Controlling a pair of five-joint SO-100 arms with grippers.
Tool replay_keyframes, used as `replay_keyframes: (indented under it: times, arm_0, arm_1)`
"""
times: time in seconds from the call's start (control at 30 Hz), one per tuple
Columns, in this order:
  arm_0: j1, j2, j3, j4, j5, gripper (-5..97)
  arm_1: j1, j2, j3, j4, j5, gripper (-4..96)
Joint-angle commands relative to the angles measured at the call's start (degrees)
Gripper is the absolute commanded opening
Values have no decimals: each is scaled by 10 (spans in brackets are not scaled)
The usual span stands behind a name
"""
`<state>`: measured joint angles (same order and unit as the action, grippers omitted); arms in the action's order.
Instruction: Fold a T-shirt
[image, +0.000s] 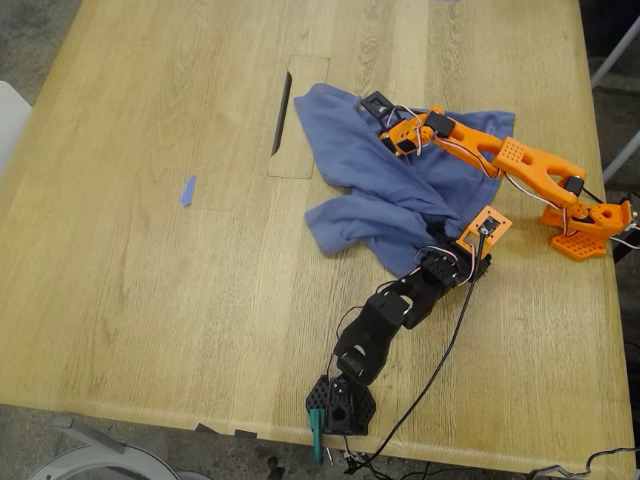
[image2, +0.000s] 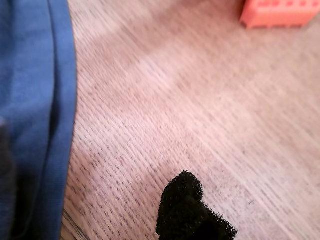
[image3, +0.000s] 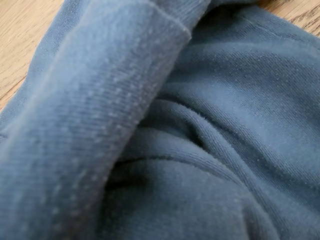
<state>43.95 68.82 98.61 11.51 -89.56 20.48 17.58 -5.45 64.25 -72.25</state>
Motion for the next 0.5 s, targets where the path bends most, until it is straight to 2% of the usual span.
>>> replay_keyframes:
  times: [0.0, 0.2, 0.3, 0.47]
  arm_0:
    - [-29, 3, -54, 33, 18, 705]
    - [-63, -44, -85, 54, 41, 693]
    - [-77, -48, -85, 57, 80, 671]
    - [-104, -51, -84, 77, 101, 638]
  arm_1:
    - [1, 55, -26, 2, 0, -2]
    - [-7, 62, -26, 5, 1, -2]
    - [-9, 66, -26, 7, 1, -2]
    - [-11, 70, -26, 10, 0, -2]
